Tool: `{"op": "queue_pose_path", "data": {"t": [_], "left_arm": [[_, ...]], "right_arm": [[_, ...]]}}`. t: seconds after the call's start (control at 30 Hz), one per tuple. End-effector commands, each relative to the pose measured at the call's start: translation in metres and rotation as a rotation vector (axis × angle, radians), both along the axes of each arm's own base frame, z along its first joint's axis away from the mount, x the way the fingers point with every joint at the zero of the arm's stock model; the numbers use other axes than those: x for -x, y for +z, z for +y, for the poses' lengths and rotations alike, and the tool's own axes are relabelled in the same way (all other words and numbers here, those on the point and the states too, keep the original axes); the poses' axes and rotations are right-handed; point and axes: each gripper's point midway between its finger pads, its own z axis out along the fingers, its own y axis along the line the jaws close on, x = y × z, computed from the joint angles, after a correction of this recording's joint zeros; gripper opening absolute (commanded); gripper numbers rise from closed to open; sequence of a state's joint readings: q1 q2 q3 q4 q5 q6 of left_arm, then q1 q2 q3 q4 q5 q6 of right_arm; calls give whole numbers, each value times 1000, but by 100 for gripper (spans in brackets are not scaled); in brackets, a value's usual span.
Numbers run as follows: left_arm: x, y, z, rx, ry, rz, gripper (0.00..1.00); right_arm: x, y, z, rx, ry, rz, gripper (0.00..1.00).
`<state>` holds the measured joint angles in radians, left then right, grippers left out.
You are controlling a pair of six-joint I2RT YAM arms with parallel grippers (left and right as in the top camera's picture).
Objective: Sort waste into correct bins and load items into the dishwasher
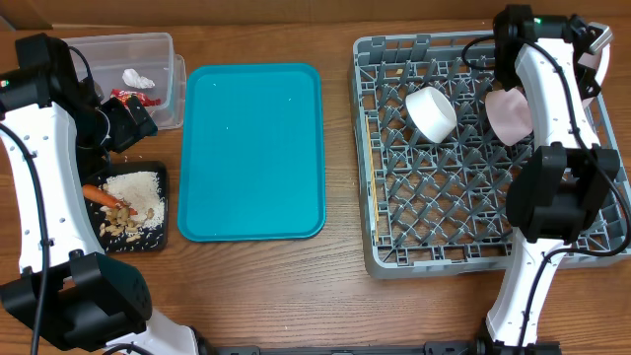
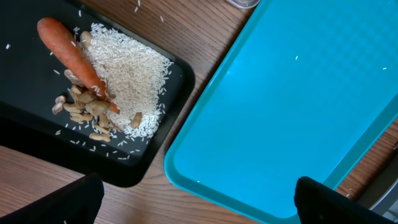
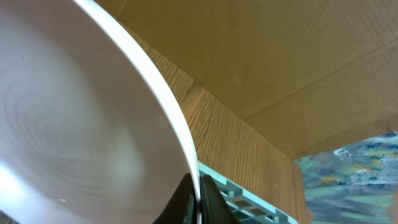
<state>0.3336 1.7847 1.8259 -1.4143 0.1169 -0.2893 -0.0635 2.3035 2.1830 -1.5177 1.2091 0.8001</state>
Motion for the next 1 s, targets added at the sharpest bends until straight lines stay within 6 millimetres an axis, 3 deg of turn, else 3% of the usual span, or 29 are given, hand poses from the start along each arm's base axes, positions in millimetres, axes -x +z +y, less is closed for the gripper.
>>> {"op": "queue_pose_path", "data": {"t": [0.0,0.1,0.17,0.23,0.27,0.53,0.73,0.97], "left_arm": [[-1,5,-2,3,-1,-15,100],[-1,5,-2,2,-2,-15,100],[-1,5,-2,3,-2,-15,100],[-1,4,-2,3,-2,-14,100],[-1,4,-2,3,-2,-13,100],[-1,4,-4,4,-6,-12,100],[0,4,-4,6,-6,-7,100],[1,4,-4,6,-6,-6,100]], "right_arm": [[-5,-10,20,-31,36,12,4],[-8,-16,45,-73,82,43,4],[-7,-20,56,-100,101,70,13],[-5,-21,63,-110,114,92,45],[-2,-22,64,-115,114,109,54],[15,-15,55,-153,61,114,54],[23,9,53,-184,53,32,55],[34,39,59,-247,72,-52,67]]}}
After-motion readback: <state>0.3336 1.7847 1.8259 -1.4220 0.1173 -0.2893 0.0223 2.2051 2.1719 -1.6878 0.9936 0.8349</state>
